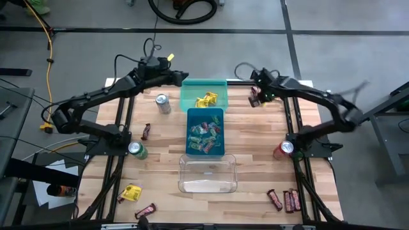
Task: Sort candy
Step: Put the yellow candy into the light blue bin
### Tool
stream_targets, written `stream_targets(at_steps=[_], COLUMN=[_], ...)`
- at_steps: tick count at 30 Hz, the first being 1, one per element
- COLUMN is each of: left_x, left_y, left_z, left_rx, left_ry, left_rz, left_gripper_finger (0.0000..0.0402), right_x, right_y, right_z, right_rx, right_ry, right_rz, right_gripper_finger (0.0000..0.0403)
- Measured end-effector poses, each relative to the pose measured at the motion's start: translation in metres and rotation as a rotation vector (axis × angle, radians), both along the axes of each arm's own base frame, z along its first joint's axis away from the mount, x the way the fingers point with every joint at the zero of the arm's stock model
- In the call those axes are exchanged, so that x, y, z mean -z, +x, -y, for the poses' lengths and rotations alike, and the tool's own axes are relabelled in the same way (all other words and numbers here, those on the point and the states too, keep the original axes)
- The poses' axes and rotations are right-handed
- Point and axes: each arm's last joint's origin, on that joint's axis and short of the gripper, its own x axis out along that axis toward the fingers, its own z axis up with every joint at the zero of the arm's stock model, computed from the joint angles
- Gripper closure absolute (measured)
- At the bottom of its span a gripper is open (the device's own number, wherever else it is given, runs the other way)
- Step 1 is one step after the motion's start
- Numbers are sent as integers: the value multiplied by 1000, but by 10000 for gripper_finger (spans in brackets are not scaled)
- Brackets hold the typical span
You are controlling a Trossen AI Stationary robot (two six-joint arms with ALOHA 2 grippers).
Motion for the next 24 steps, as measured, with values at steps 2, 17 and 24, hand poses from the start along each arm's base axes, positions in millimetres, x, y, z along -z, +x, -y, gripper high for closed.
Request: stream_targets(at_steps=[2,17,24], left_x=[-8,-22,-22], left_y=[0,8,11], left_z=[3,12,17], left_rx=[27,98,155], left_ry=[62,183,168], left_rz=[29,114,128], left_gripper_finger=[186,186,186], right_x=[-31,-28,9], right_y=[5,97,129], right_z=[-7,3,13], right_rx=[-20,-179,-121], right_ry=[-120,-262,-209], right_rz=[155,674,713], right_gripper_finger=[391,397,328])
